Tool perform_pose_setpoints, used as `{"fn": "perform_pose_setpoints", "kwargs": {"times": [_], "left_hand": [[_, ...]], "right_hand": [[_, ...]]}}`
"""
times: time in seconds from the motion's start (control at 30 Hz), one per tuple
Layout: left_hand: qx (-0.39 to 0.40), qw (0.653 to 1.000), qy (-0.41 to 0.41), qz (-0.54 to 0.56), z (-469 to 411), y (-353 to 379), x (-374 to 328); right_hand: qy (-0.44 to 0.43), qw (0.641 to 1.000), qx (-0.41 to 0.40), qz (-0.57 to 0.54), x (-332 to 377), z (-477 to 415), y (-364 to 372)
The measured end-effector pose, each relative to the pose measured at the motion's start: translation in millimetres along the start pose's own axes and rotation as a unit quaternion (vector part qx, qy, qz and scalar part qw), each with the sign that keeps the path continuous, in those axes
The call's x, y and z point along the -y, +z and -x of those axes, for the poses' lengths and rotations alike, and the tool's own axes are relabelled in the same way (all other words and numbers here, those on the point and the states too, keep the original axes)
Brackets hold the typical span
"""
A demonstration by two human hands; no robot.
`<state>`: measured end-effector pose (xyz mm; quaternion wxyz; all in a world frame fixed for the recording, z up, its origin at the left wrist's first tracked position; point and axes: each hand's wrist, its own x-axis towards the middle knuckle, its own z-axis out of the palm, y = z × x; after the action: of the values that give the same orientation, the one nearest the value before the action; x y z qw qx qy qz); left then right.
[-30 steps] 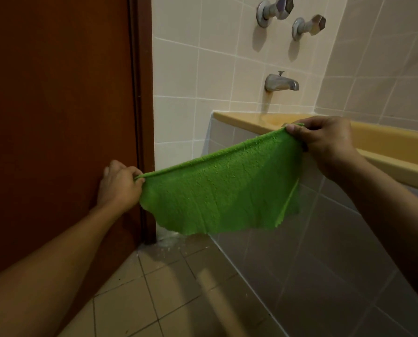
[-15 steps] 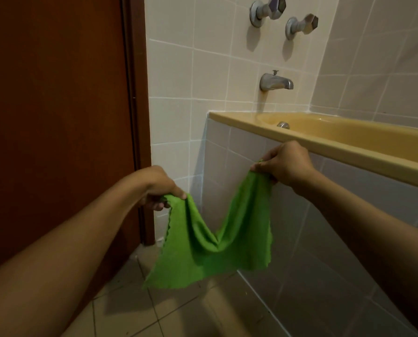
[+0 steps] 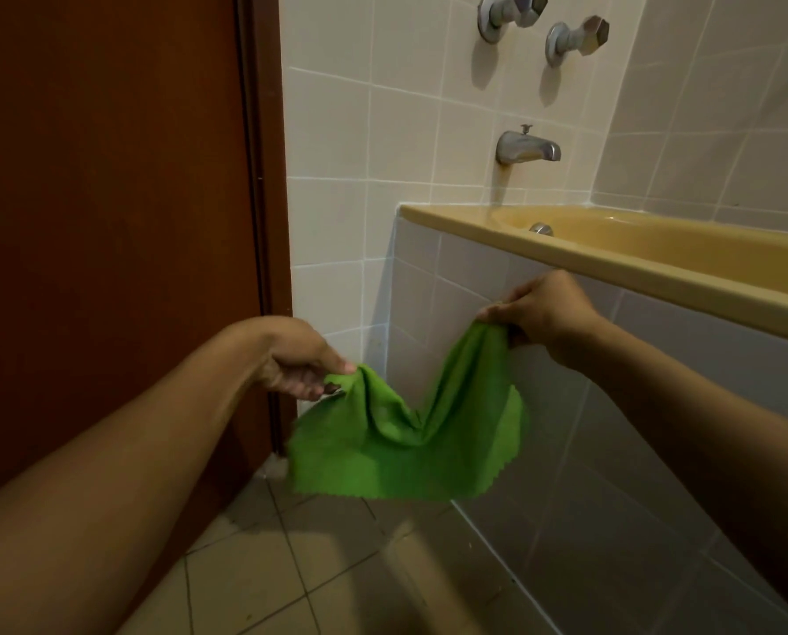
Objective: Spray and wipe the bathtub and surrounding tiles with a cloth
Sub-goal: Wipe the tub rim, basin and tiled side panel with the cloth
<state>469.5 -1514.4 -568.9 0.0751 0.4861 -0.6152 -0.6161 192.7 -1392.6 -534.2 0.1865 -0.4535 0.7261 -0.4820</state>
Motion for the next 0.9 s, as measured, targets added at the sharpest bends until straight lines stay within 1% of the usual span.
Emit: {"fn": "perform_pose_setpoints", "kwargs": {"times": [0.07,0.17,0.23,0.37,0.5,0.57,0.77,0.9], "left_hand": [[0.01,0.998,0.042,0.036,3,11,-11],[0.007,0.994,0.078,0.071,9,30,-23],[-0.013,0.99,0.1,0.096,7,41,-26],[-0.03,0.986,0.119,0.113,6,56,-29],[-0.033,0.985,0.125,0.115,8,62,-34],[-0.039,0.984,0.125,0.12,9,62,-37],[-0.036,0.985,0.117,0.123,10,60,-37],[-0.035,0.985,0.112,0.123,10,61,-39]], "right_hand": [[0.013,0.996,0.057,-0.065,5,6,7],[0.028,0.979,0.137,-0.148,11,15,17],[0.023,0.973,0.155,-0.168,14,20,24],[-0.025,0.984,0.125,-0.122,17,28,36],[-0.092,0.987,0.129,-0.033,14,30,41],[-0.11,0.986,0.123,-0.002,11,30,43],[-0.109,0.983,0.143,-0.034,7,30,42],[-0.128,0.978,0.164,0.003,6,33,41]]}}
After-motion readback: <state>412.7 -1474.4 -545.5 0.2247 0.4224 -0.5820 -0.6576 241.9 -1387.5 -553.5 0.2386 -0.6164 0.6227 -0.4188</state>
